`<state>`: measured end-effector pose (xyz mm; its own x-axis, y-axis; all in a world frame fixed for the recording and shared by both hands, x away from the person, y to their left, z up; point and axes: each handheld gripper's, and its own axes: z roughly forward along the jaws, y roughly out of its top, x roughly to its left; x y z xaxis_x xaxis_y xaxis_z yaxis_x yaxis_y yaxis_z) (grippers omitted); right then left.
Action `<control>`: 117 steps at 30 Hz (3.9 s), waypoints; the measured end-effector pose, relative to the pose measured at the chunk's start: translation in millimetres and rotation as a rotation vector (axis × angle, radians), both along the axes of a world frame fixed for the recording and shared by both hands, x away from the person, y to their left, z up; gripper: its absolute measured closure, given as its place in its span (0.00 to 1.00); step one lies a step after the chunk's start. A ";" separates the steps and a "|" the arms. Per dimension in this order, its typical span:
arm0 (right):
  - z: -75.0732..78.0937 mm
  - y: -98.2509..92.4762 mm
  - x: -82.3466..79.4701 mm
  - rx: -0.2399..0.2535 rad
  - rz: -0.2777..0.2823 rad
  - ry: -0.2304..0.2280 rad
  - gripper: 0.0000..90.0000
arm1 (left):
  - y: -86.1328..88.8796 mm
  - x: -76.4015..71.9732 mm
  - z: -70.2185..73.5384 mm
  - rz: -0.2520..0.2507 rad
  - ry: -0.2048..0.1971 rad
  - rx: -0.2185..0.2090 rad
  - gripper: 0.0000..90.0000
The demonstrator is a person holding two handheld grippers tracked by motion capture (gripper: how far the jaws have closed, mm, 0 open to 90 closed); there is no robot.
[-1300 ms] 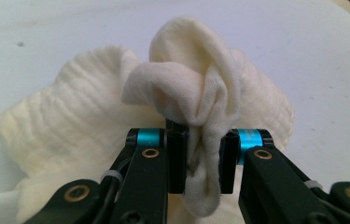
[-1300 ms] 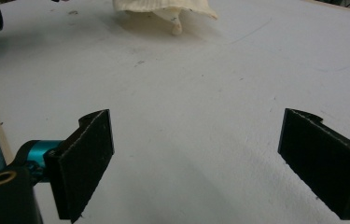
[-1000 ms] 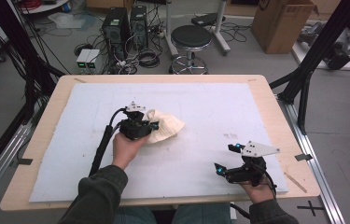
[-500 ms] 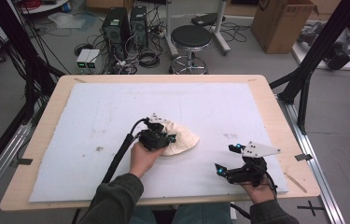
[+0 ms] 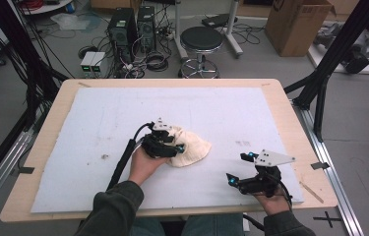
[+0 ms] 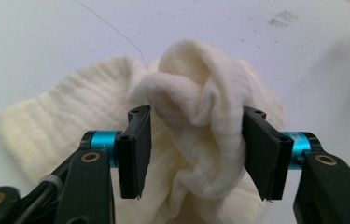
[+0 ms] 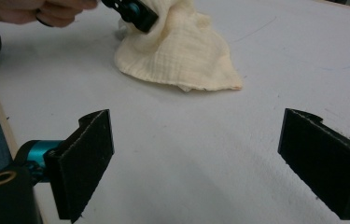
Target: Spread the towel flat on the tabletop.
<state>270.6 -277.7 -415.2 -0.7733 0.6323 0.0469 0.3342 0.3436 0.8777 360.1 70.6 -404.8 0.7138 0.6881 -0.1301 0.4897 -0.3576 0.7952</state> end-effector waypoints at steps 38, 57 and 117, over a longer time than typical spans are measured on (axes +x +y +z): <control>-4.9 28.1 62.6 -0.074 0.001 0.083 0.31 | 67.2 4.0 -33.6 0.074 0.056 0.093 0.70; -30.5 59.9 104.6 -0.160 0.065 0.159 0.87 | 73.5 -1.1 -24.0 0.040 -0.005 0.076 0.99; -25.3 55.6 122.2 -0.103 0.029 0.192 0.68 | 80.0 -14.7 -25.9 -0.082 0.078 0.139 0.66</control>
<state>392.9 -222.1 -440.6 -0.7741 0.6193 0.1312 0.4805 0.4398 0.7588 345.4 150.5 -430.8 0.7601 0.6429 -0.0950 0.5124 -0.5029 0.6961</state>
